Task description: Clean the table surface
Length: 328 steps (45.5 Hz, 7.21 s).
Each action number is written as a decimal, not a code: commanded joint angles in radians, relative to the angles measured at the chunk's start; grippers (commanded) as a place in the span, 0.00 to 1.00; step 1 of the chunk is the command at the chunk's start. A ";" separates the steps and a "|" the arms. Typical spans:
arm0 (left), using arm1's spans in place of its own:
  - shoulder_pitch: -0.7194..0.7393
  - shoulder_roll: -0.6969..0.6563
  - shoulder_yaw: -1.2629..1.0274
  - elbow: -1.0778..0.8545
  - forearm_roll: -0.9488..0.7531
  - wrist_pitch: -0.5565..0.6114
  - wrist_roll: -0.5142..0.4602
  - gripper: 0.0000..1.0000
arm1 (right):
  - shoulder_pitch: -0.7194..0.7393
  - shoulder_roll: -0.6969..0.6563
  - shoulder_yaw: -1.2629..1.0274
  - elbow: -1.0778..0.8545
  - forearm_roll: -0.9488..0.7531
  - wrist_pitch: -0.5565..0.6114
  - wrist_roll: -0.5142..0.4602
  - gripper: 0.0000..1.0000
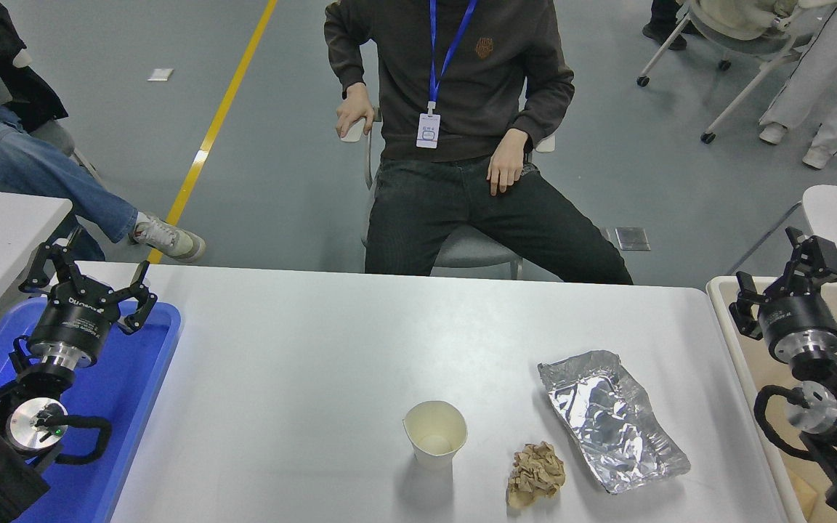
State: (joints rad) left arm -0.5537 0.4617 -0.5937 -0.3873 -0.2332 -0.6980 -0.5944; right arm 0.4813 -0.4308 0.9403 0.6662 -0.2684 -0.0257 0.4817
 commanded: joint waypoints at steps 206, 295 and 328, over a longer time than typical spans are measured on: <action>0.000 0.000 0.002 -0.001 0.000 0.000 -0.001 1.00 | 0.790 0.431 -1.489 0.104 -0.865 0.415 0.008 0.98; 0.000 0.000 0.002 -0.001 0.000 0.000 -0.001 1.00 | 0.781 0.273 -0.986 0.098 -0.744 0.302 0.101 0.00; 0.000 0.000 0.002 -0.001 0.000 0.000 -0.001 1.00 | 0.720 0.015 -0.913 -0.344 -0.394 0.306 0.101 0.00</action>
State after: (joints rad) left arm -0.5538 0.4618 -0.5921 -0.3873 -0.2332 -0.6980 -0.5948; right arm 1.2439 -0.3648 0.0195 0.5581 -0.7819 0.2781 0.5832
